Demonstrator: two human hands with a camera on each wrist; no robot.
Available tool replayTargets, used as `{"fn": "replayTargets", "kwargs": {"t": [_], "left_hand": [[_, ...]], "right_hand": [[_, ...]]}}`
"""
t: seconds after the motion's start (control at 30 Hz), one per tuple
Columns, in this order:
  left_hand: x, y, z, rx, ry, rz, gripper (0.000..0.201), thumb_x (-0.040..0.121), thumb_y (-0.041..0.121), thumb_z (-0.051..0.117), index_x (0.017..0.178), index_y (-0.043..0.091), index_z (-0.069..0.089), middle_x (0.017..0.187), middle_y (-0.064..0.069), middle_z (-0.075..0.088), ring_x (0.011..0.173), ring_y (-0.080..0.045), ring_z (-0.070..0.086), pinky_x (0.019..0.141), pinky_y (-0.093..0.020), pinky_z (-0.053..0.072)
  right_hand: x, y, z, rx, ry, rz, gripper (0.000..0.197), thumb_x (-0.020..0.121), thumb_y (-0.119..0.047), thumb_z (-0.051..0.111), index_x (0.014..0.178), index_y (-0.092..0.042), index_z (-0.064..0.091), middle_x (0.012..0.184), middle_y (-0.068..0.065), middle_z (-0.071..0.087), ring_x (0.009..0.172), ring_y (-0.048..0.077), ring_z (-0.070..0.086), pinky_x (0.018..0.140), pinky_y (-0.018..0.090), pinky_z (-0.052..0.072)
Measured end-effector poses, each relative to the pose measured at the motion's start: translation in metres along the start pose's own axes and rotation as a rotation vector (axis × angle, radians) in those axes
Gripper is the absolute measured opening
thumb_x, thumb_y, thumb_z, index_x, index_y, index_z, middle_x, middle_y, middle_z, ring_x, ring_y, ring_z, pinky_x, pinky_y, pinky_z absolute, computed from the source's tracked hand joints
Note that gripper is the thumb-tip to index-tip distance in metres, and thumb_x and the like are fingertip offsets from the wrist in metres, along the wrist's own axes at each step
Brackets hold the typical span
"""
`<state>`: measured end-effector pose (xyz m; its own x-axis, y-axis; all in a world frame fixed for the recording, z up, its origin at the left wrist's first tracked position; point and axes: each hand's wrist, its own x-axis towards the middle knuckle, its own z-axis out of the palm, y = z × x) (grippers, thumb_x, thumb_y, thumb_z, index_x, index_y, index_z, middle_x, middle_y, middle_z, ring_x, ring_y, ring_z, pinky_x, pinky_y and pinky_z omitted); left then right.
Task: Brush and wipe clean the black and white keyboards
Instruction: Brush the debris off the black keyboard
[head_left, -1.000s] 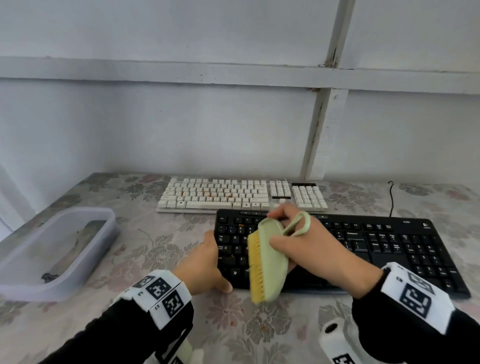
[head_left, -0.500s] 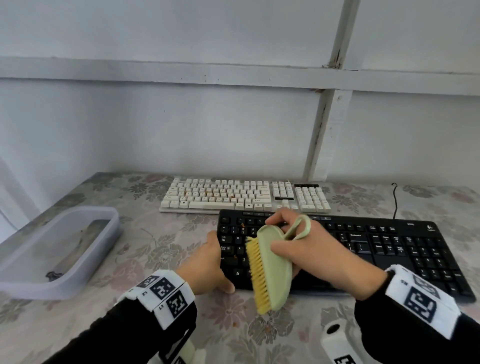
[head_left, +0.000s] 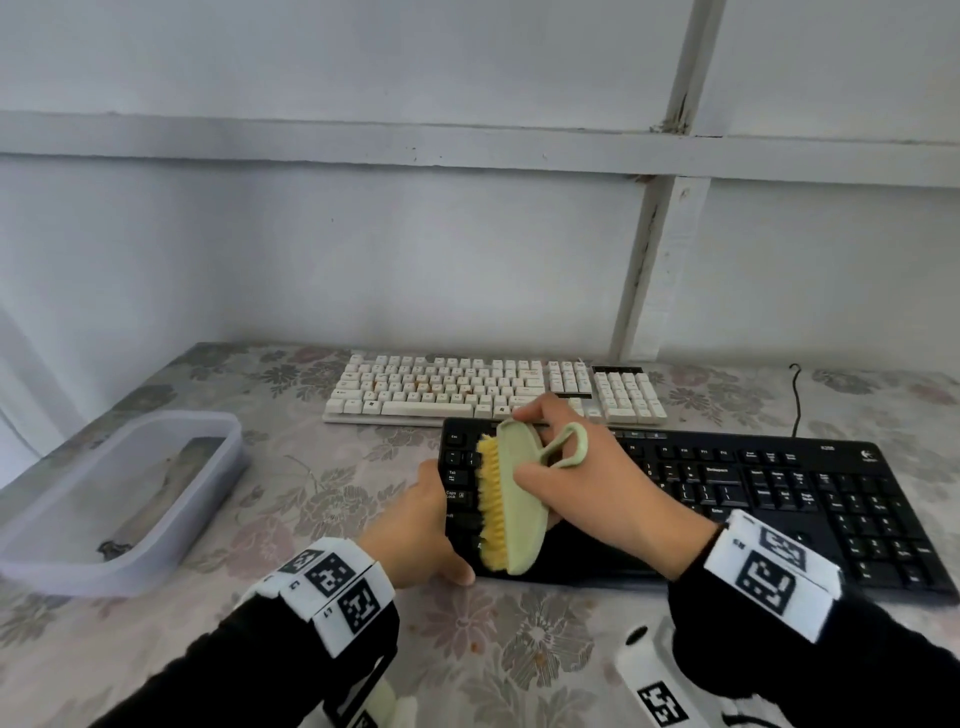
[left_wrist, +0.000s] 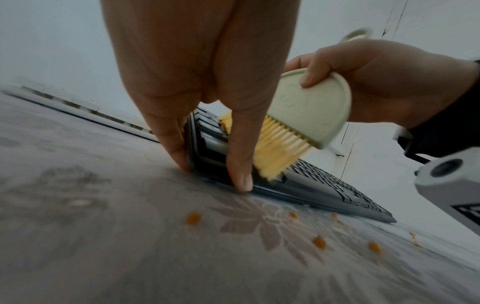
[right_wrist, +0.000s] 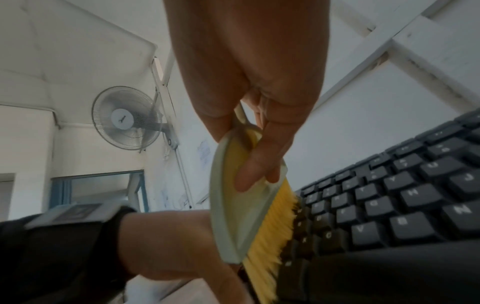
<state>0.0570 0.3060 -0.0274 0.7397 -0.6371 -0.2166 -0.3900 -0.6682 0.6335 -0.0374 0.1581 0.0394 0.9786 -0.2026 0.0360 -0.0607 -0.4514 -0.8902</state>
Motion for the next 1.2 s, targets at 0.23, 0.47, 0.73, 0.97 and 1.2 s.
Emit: {"fn": "replayTargets", "kwargs": {"t": [0.23, 0.47, 0.73, 0.97, 1.2], "left_hand": [[0.001, 0.0, 0.001, 0.001, -0.009, -0.002, 0.096, 0.06, 0.015, 0.083, 0.133, 0.017, 0.021, 0.116, 0.004, 0.048, 0.1, -0.016, 0.052, 0.083, -0.028, 0.046], [0.0, 0.001, 0.0, -0.003, -0.006, 0.007, 0.095, 0.059, 0.013, 0.083, 0.133, 0.016, 0.024, 0.11, 0.006, 0.045, 0.099, -0.016, 0.051, 0.08, -0.027, 0.045], [0.002, 0.0, 0.002, 0.016, 0.008, 0.013, 0.095, 0.059, 0.014, 0.083, 0.133, 0.016, 0.024, 0.104, 0.008, 0.042, 0.091, -0.013, 0.049, 0.071, -0.024, 0.041], [0.001, 0.0, 0.0, 0.013, -0.006, 0.035, 0.097, 0.058, 0.015, 0.083, 0.136, 0.017, 0.025, 0.11, 0.01, 0.036, 0.095, -0.012, 0.047, 0.079, -0.023, 0.042], [0.001, 0.0, 0.001, -0.002, 0.0, 0.02, 0.097, 0.059, 0.014, 0.083, 0.134, 0.016, 0.023, 0.108, 0.007, 0.043, 0.095, -0.014, 0.048, 0.075, -0.024, 0.041]], "right_hand": [[-0.001, -0.009, -0.015, 0.089, 0.057, -0.027, 0.032, 0.083, 0.0, 0.054, 0.11, -0.018, 0.051, 0.097, 0.007, 0.066, 0.066, 0.011, 0.068, 0.051, 0.024, 0.054], [-0.001, 0.001, -0.001, -0.016, 0.024, -0.012, 0.032, 0.084, -0.004, 0.054, 0.11, -0.021, 0.046, 0.097, 0.011, 0.064, 0.076, 0.024, 0.068, 0.058, 0.036, 0.06], [-0.01, -0.007, -0.013, 0.061, -0.028, 0.012, 0.031, 0.084, 0.001, 0.053, 0.109, -0.017, 0.052, 0.095, 0.004, 0.063, 0.06, 0.001, 0.064, 0.049, 0.019, 0.051], [0.001, 0.0, -0.001, 0.0, 0.04, -0.023, 0.032, 0.084, -0.003, 0.054, 0.11, -0.019, 0.047, 0.098, 0.012, 0.063, 0.074, 0.023, 0.068, 0.058, 0.037, 0.06], [-0.013, -0.009, -0.007, 0.019, -0.117, 0.019, 0.03, 0.084, -0.002, 0.055, 0.109, -0.017, 0.051, 0.094, 0.008, 0.063, 0.063, 0.007, 0.065, 0.051, 0.023, 0.053]]}}
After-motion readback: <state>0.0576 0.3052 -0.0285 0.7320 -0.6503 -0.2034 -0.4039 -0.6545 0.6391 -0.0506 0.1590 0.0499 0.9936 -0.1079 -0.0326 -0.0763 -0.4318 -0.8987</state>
